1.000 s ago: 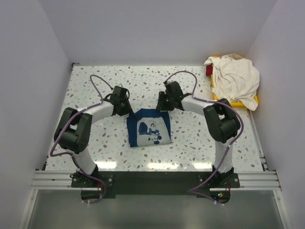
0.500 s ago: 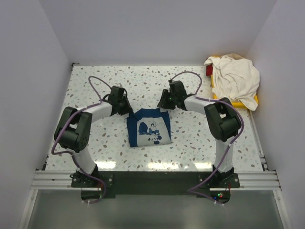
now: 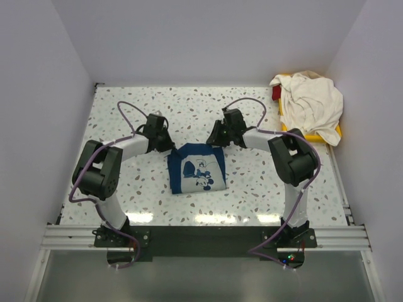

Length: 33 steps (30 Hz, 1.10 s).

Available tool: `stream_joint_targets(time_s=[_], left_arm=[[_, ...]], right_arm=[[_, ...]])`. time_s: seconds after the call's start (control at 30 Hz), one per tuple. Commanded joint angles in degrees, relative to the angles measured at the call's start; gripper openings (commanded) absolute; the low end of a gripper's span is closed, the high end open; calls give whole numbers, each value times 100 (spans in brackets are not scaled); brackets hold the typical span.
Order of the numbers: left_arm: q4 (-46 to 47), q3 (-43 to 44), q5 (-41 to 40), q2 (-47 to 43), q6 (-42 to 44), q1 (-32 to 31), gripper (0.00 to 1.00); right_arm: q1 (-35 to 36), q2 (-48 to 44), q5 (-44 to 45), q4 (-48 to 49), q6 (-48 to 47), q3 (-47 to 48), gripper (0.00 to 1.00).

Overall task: Fold and stack the t-shirts
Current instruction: Fold the tshirt

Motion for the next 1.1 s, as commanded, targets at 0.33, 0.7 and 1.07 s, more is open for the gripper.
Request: stream_joint_targets(time_s=[0.33,0.7,1.07], left_arm=[[-103,0,-90,-538,16,29,0],[-507,-263,-169,-1381,7,29,0],[-613,35,-222,-952,-28,178,0]], right_arm=[[46,-561,143,-54,109,-137,2],[152,-1827,1224,-1345,-312,-76,0],[169,-1425,1893,-1953,-822,450,3]])
